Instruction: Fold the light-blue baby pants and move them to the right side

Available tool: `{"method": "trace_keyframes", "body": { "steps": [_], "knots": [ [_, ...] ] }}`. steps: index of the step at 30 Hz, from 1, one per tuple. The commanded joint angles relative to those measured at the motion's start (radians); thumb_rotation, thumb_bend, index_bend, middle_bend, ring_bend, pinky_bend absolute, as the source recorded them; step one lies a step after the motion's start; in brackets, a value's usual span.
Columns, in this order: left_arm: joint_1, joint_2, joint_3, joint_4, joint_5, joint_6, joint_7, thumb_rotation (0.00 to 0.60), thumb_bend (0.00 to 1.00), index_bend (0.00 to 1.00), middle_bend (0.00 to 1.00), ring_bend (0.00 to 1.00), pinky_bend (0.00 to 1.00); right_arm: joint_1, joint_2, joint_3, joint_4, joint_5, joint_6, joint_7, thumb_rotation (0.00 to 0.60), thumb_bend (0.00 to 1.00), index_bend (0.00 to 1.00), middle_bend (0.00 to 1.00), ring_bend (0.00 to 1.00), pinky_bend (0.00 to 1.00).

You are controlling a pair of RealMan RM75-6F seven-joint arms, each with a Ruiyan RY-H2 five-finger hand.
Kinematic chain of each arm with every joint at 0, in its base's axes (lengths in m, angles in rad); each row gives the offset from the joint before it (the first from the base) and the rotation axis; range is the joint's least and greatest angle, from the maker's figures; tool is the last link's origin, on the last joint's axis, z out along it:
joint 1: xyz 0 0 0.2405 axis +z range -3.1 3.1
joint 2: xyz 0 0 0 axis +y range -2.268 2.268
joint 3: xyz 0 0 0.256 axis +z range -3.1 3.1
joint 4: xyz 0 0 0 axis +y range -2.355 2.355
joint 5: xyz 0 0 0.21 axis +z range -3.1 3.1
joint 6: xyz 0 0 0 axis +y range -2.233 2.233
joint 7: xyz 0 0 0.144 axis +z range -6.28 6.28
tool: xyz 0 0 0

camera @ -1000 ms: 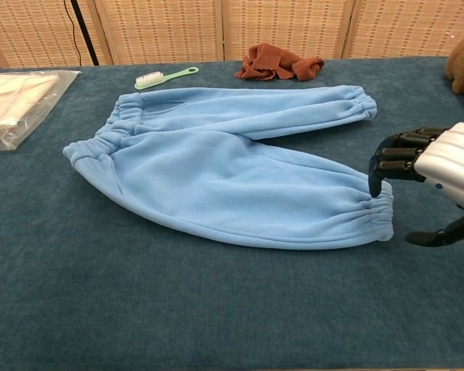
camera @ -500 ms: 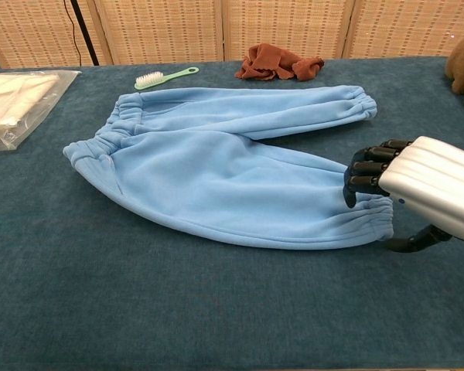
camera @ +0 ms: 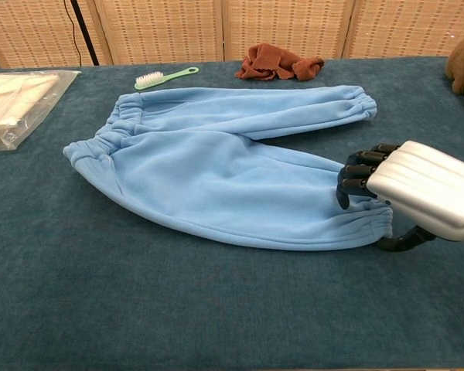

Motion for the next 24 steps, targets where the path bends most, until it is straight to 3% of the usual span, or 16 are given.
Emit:
{"method": "trace_keyframes", "body": {
  "steps": [1, 4, 6, 12, 15, 24],
  "knots": [
    [0.0, 0.0, 0.0, 0.0, -0.001, 0.0, -0.001, 0.6, 0.0, 0.0, 0.0, 0.0, 0.0, 0.006, -0.01, -0.005, 0.015, 0.004, 0.001, 0.018, 0.6, 0.0, 0.44, 0.37, 0.27, 0.34],
    [0.001, 0.0, -0.001, 0.001, -0.003, -0.001, -0.004, 0.6, 0.0, 0.0, 0.0, 0.0, 0.0, 0.013, -0.025, -0.008, 0.039, -0.001, 0.024, 0.046, 0.6, 0.12, 0.47, 0.39, 0.3, 0.37],
    [0.0, 0.001, -0.001, 0.001, -0.005, -0.002, -0.004, 0.6, 0.0, 0.0, 0.0, 0.0, 0.0, 0.016, -0.033, -0.009, 0.053, -0.004, 0.037, 0.062, 0.6, 0.25, 0.5, 0.42, 0.33, 0.39],
    [-0.007, 0.001, -0.001, 0.001, -0.003, -0.014, -0.001, 0.6, 0.0, 0.0, 0.0, 0.0, 0.0, 0.023, -0.052, -0.013, 0.09, 0.005, 0.057, 0.114, 0.6, 0.46, 0.53, 0.45, 0.36, 0.42],
    [-0.016, 0.001, 0.002, 0.007, 0.007, -0.024, 0.004, 0.6, 0.0, 0.0, 0.0, 0.0, 0.0, 0.024, -0.056, -0.017, 0.097, 0.009, 0.065, 0.134, 0.6, 0.52, 0.55, 0.47, 0.38, 0.44],
    [-0.108, -0.031, -0.007, 0.108, 0.123, -0.065, 0.063, 0.6, 0.0, 0.0, 0.0, 0.0, 0.0, 0.016, -0.048, -0.024, 0.047, 0.049, 0.064, 0.233, 0.6, 0.53, 0.59, 0.5, 0.4, 0.46]
  ]
}}
